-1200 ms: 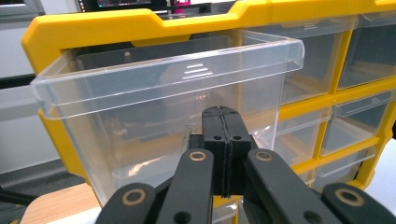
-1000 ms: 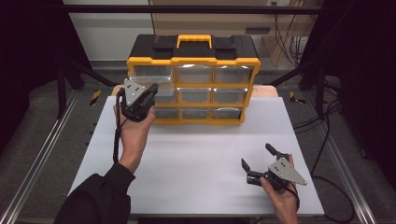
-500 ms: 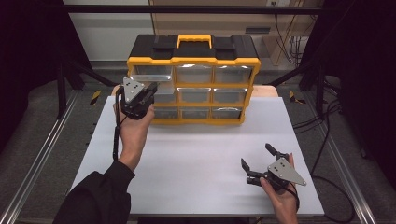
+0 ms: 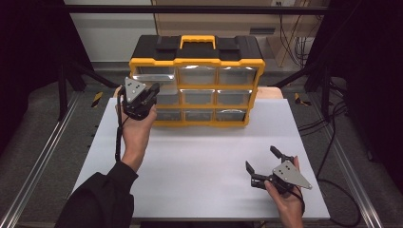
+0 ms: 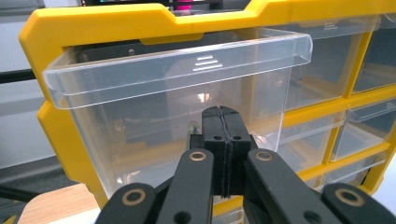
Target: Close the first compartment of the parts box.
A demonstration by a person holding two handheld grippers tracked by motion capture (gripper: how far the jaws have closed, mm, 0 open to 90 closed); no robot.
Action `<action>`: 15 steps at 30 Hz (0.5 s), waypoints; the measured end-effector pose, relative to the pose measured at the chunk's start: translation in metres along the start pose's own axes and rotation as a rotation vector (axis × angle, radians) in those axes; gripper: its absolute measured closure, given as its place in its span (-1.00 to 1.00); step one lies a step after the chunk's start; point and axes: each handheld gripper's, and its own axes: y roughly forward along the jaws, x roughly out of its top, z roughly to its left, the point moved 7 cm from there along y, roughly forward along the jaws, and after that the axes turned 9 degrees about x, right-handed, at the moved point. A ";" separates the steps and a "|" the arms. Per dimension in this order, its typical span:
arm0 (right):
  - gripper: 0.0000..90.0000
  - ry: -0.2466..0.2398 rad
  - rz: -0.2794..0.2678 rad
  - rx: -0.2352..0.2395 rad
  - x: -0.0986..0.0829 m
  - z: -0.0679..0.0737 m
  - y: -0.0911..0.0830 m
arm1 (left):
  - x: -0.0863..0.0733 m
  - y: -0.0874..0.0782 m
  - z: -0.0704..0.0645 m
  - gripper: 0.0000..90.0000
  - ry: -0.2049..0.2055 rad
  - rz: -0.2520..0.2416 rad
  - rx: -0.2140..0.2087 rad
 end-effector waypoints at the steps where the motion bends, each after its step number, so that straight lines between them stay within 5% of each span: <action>1: -0.94 0.000 -0.001 0.000 0.000 0.000 0.000 | 0.000 0.000 0.000 0.99 0.001 -0.001 0.001; 15: -0.94 0.006 -0.009 0.002 0.001 -0.001 -0.001 | 0.002 0.005 0.002 0.99 -0.012 0.004 0.006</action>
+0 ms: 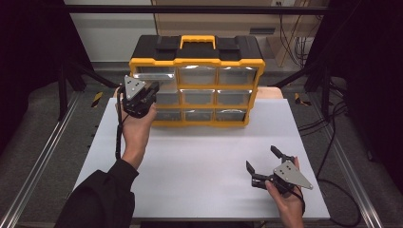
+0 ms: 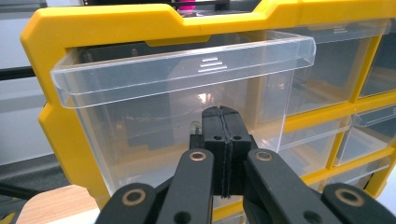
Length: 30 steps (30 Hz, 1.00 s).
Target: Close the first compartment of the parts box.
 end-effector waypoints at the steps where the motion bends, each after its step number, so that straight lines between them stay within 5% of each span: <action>1: -0.94 -0.001 0.000 0.000 0.000 0.000 0.000 | 0.000 0.000 0.000 0.99 0.000 0.001 0.000; 30: -0.94 0.001 0.002 0.008 -0.001 0.001 0.001 | 0.001 0.013 -0.001 0.99 -0.013 0.019 -0.004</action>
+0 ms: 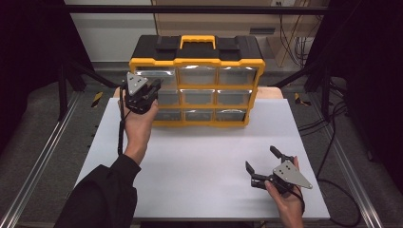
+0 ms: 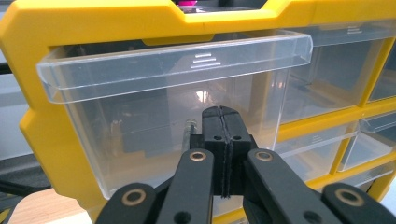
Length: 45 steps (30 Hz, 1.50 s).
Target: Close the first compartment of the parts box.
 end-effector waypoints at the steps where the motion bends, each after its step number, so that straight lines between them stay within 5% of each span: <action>1: -0.94 -0.001 -0.001 -0.001 0.000 0.000 0.000 | 0.000 0.000 0.000 0.99 0.002 0.002 0.000; 45: -0.94 0.010 -0.004 -0.014 0.000 -0.004 -0.002 | 0.007 0.007 -0.002 0.99 0.021 -0.014 0.004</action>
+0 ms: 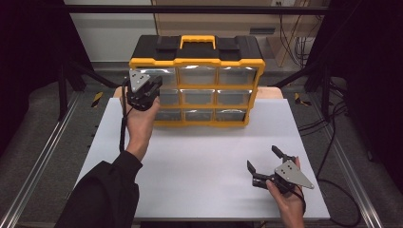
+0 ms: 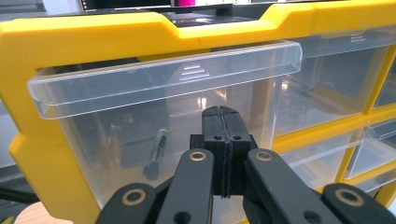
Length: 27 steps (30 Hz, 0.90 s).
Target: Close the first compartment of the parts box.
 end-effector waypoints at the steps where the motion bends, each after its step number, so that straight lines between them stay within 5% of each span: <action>1: -0.94 -0.001 0.000 0.000 0.000 0.000 0.000 | 0.000 0.000 0.000 0.99 0.000 0.001 0.001; 27: -0.95 0.010 -0.005 0.001 0.001 -0.001 -0.001 | -0.002 0.004 -0.001 0.99 -0.010 0.014 0.000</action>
